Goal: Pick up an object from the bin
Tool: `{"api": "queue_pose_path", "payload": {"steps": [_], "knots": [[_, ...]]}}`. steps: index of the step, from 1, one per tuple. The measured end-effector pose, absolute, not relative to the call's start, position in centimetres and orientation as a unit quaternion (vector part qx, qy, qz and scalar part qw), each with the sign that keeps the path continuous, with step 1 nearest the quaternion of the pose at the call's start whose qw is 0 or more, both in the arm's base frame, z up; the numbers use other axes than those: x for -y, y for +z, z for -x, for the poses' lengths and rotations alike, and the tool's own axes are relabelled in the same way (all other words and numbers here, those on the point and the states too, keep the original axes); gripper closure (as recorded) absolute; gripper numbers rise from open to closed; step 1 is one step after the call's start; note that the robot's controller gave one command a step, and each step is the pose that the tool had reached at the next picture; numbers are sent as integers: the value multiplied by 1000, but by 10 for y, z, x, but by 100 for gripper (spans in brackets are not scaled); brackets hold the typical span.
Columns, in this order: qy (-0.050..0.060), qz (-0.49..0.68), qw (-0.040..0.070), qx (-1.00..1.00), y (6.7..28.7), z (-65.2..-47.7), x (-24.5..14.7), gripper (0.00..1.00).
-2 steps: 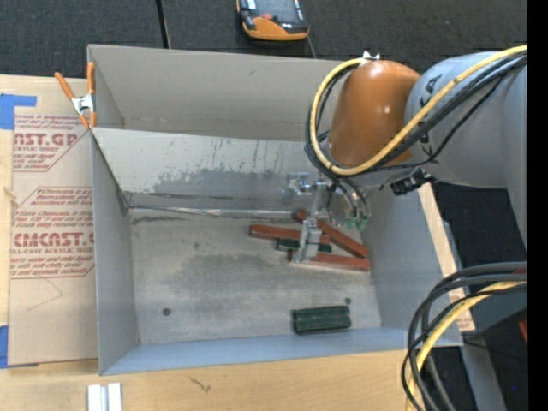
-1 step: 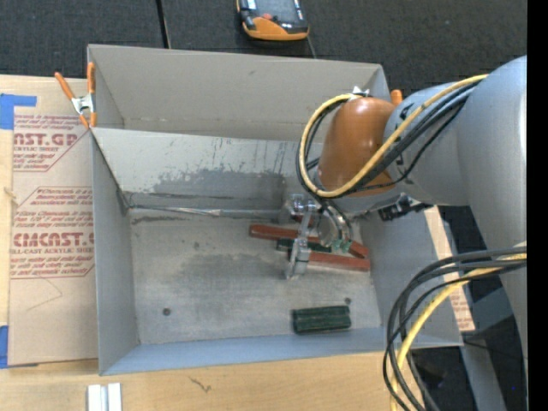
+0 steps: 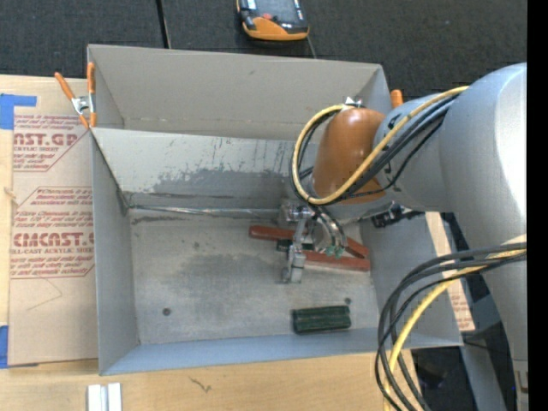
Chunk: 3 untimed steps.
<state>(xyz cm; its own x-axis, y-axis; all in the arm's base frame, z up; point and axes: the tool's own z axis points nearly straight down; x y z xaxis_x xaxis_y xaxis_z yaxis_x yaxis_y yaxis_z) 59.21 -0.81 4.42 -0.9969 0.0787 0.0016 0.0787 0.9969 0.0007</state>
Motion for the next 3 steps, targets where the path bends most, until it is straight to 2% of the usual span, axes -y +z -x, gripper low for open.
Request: {"api": "queue_pose_path", "payload": {"steps": [1, 2, 3], "knots": [[0, 36, -2, 999, 80, -589, 5, 0], [-1, 74, 0, 997, 69, -572, -20, 0], [0, 36, -1, 999, 79, -589, 5, 100]]}}
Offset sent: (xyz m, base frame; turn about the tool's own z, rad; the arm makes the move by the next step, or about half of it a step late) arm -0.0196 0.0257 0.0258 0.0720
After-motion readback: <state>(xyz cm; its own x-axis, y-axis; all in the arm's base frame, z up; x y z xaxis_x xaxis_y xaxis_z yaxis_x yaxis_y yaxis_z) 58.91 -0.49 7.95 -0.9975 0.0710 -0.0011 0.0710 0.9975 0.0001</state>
